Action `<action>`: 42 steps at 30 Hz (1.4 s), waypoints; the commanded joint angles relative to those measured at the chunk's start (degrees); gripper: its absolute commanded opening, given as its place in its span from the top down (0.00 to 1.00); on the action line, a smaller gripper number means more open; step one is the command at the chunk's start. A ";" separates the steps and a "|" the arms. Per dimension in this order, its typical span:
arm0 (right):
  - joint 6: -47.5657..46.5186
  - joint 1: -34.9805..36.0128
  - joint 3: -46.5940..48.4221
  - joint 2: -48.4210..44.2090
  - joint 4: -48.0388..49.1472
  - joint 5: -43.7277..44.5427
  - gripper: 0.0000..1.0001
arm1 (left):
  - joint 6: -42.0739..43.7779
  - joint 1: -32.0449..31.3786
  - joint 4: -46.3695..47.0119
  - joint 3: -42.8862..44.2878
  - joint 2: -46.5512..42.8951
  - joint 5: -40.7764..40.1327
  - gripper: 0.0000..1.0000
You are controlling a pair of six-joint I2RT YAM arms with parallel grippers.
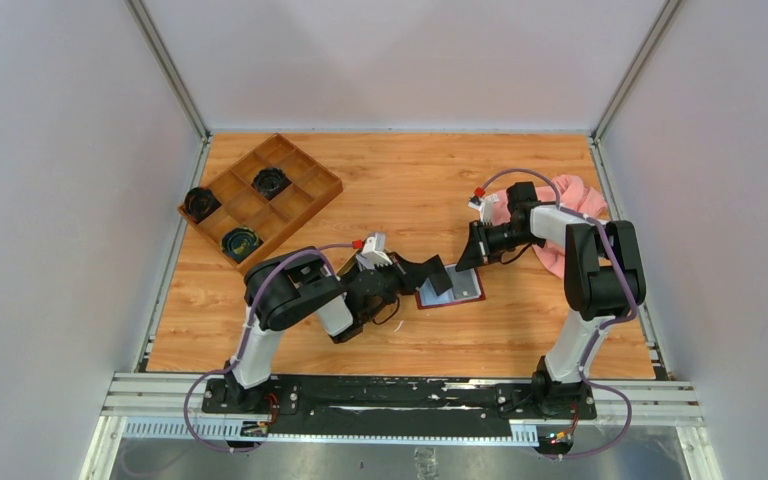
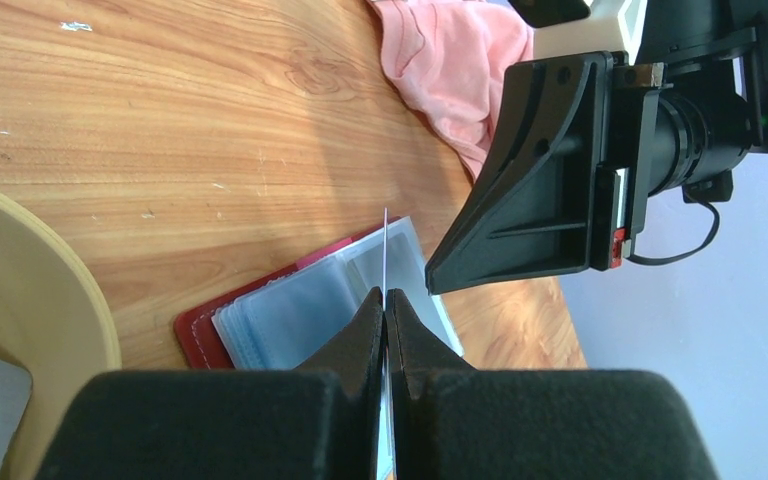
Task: Put the credit cards into the card holder
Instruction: Insert the credit card into the card holder.
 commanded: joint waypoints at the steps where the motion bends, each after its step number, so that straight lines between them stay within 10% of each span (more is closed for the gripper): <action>1: 0.16 -0.90 1.06 1.11 -1.49 0.22 0.96 | -0.23 -0.61 -0.40 0.75 1.50 -1.58 1.00; 42: 0.34 -1.39 1.19 1.54 -1.67 -0.79 0.97 | -4.83 -2.39 -19.30 5.04 0.43 -2.31 1.00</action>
